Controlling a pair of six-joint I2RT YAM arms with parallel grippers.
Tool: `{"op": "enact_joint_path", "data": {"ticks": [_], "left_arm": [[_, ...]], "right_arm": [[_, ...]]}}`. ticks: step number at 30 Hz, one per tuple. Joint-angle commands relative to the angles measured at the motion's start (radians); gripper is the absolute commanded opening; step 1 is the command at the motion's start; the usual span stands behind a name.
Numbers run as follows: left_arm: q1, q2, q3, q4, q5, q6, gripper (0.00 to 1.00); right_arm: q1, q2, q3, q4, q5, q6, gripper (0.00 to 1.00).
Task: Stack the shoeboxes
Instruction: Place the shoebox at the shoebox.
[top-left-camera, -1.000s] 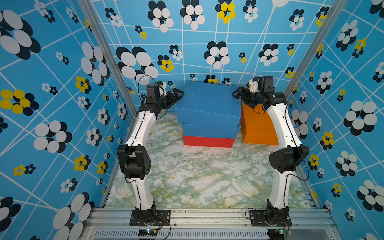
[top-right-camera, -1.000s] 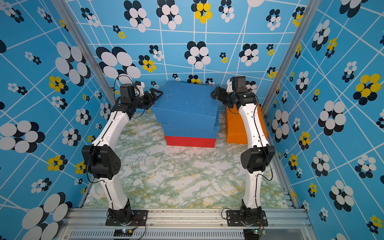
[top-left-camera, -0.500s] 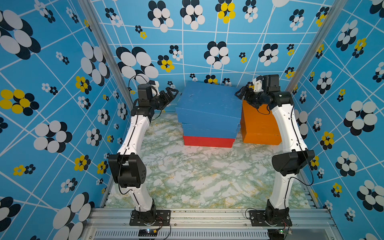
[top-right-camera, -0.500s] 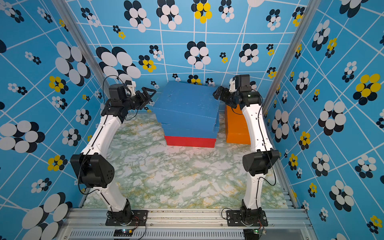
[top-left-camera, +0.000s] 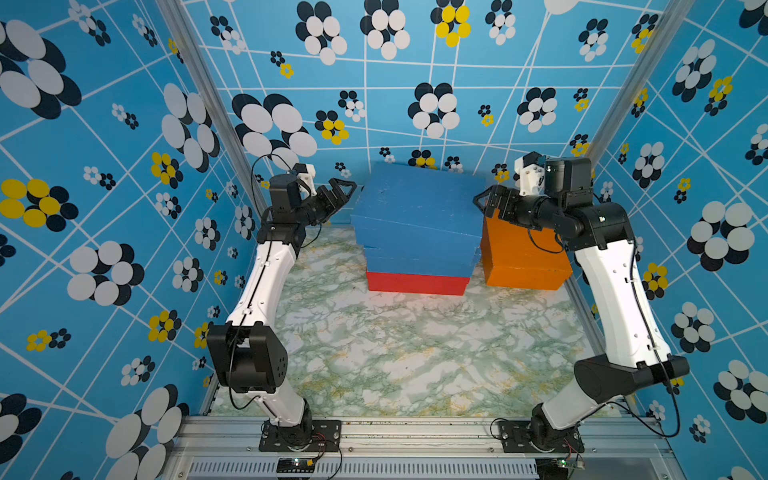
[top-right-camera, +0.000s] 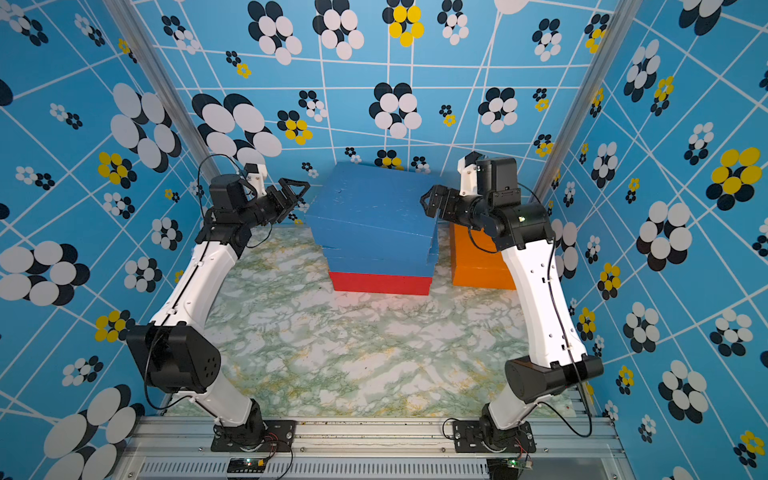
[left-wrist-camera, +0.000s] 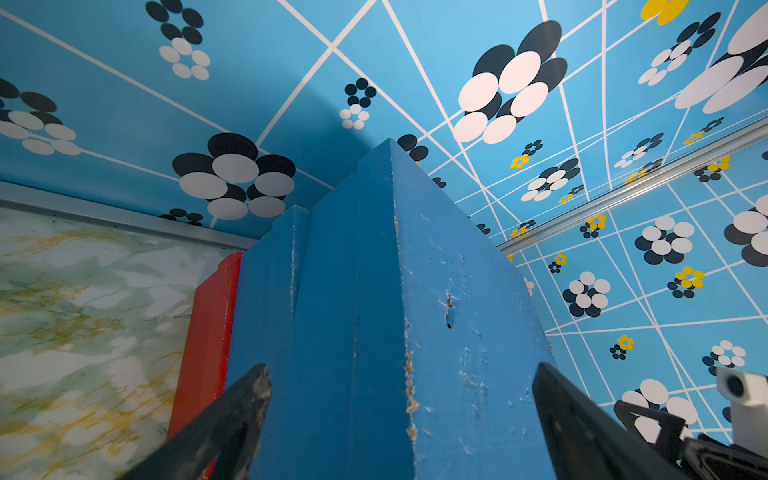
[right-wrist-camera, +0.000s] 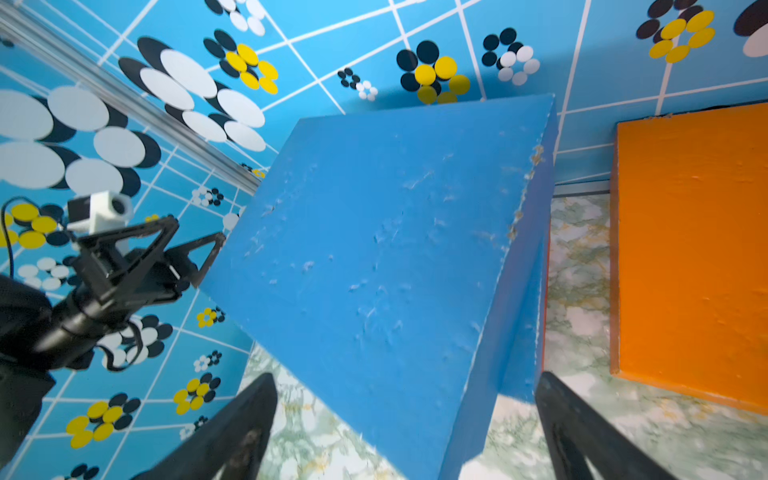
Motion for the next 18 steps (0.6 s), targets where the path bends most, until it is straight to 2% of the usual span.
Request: {"op": "enact_joint_path", "data": {"ticks": [1,7,13,18], "left_arm": [[0.01,-0.037,-0.032,0.065,0.026,-0.015,1.0],[0.011,-0.041,-0.063,0.096,0.028,-0.017,0.99],[0.011,-0.03,-0.075,0.138,0.032,-0.028,0.99],[0.011,-0.015,-0.074,0.183,0.033,-0.053,0.99]], "right_arm": [[0.034,-0.095,-0.105,0.001,0.087,-0.024,0.99],[0.104,-0.191,-0.262,0.011,0.088,-0.009,0.99],[0.196,-0.196,-0.323,0.006,0.085,-0.012,0.99],[0.211,-0.182,-0.33,0.012,0.086,-0.019,0.99]]}}
